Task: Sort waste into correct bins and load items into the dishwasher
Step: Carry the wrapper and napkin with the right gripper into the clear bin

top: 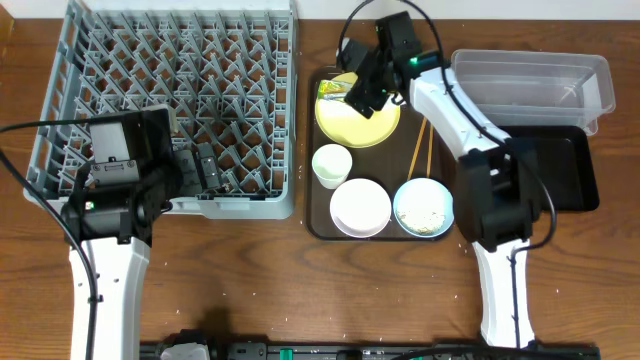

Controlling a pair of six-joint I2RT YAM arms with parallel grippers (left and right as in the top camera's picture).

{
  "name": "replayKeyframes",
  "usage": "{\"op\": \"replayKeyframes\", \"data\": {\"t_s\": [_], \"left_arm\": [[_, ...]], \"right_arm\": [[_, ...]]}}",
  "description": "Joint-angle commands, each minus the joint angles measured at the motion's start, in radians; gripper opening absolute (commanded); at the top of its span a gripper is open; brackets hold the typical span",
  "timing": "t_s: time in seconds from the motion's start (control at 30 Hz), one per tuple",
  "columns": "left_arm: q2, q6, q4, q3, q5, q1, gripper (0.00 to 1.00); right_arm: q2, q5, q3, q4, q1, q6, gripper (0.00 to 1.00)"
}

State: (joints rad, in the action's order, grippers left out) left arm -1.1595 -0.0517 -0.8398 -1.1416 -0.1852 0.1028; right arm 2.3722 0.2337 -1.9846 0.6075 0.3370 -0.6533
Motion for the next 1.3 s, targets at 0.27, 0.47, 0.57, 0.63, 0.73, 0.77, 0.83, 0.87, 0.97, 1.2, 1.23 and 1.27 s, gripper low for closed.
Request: {"op": "replayKeyframes", "data": {"t_s": [0.27, 0.47, 0.57, 0.63, 0.73, 0.77, 0.83, 0.87, 0.97, 1.2, 1.23, 1.27], "left_arm": [[-0.010, 0.002, -0.001, -0.014, -0.010, -0.003, 0.98], [-0.010, 0.002, -0.001, -0.014, -0.010, -0.003, 0.98], [-0.010, 0.002, -0.002, -0.014, -0.010, -0.003, 0.98], [-0.010, 0.002, -0.002, -0.014, -0.010, -0.003, 0.98], [-0.010, 0.002, -0.002, -0.014, -0.010, -0.003, 0.98], [-0.010, 0.002, -0.002, -0.014, -0.010, -0.003, 0.98], [-0.010, 0.002, -0.001, -0.014, -0.010, -0.003, 0.98], [-0.010, 0.002, -0.001, -0.014, -0.010, -0.003, 0.98], [-0.010, 0.002, -0.002, -0.014, -0.010, -0.003, 0.98], [-0.010, 0.002, -0.002, -0.014, -0.010, -0.003, 0.98], [-0.010, 0.002, -0.002, -0.014, -0.010, -0.003, 0.98], [-0.010, 0.002, -0.002, -0.014, -0.009, -0.003, 0.98]], "right_arm": [[0.092, 0.011, -0.018, 0.014, 0.009, -0.005, 0.71], [0.113, 0.010, -0.016, 0.027, 0.008, 0.042, 0.31], [0.113, 0.010, -0.016, 0.027, 0.009, 0.079, 0.07], [0.101, 0.010, -0.019, 0.023, 0.010, 0.112, 0.01], [0.062, 0.010, -0.036, 0.026, 0.008, 0.225, 0.01], [0.040, 0.011, -0.042, 0.031, 0.006, 0.269, 0.01], [-0.018, 0.011, -0.048, 0.042, 0.002, 0.342, 0.01], [-0.056, 0.010, -0.048, 0.054, 0.000, 0.369, 0.01], [-0.175, -0.064, -0.048, 0.105, -0.018, 0.505, 0.01], [-0.351, -0.460, -0.048, 0.211, -0.109, 0.947, 0.02], [-0.357, -0.499, -0.048, 0.226, -0.131, 1.016, 0.02], [-0.358, -0.520, -0.048, 0.237, -0.152, 1.071, 0.02]]}}
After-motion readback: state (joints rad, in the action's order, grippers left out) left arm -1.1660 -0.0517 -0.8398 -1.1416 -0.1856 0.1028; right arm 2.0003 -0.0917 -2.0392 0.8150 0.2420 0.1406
